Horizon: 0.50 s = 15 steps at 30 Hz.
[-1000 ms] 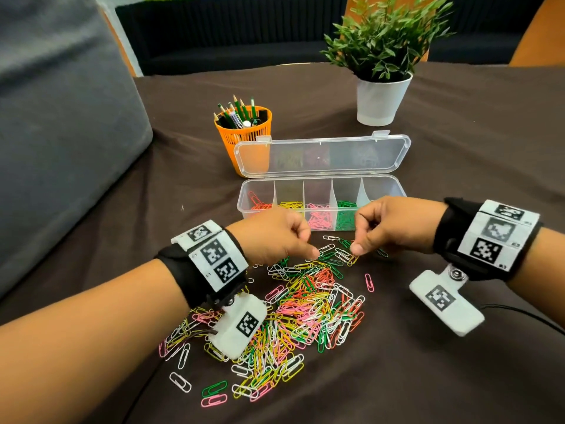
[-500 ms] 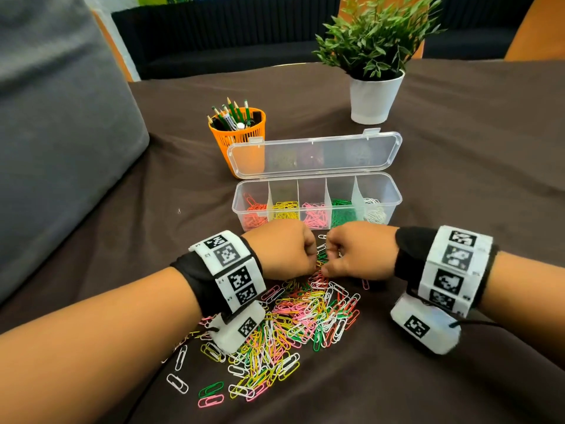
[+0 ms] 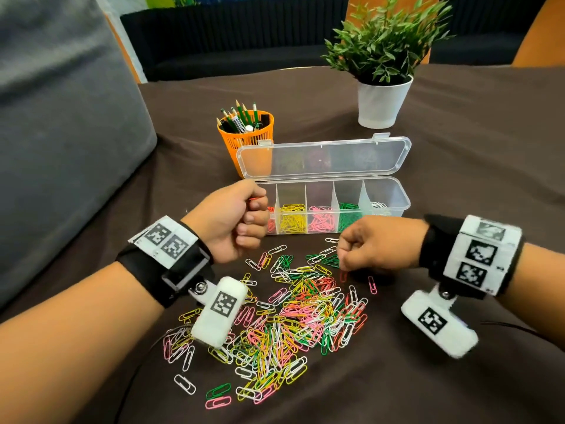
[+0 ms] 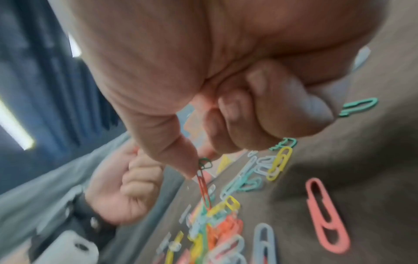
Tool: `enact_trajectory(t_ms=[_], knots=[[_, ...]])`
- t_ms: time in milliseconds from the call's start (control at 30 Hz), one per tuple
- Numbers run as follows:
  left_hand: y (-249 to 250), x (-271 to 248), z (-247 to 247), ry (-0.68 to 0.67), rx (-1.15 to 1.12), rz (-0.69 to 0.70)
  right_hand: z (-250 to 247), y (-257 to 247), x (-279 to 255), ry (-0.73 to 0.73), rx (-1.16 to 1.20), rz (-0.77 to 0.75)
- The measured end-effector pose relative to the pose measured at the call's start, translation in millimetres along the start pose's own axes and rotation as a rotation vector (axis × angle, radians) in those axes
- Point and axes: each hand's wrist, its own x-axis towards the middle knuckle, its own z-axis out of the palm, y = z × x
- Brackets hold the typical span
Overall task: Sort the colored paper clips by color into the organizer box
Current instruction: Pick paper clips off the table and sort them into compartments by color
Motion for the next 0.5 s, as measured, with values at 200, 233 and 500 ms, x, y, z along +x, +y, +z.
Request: enact_trajectory(t_ms=[200, 233, 500], knots=[[2.7, -3.8, -11.8, 0.008, -0.219, -0.007, -22.0, 7.6, -9.2, -0.085, 0.279, 0.07], [2.1, -3.5, -12.5, 0.01, -0.24, -0.008, -23.1, 8.1, -9.8, -0.078, 0.22, 0.085], [-5.5, -5.4, -12.9, 0.039, -0.271, 0.016, -15.5, 10.5, -13.3, -0.064, 0.19, 0.172]])
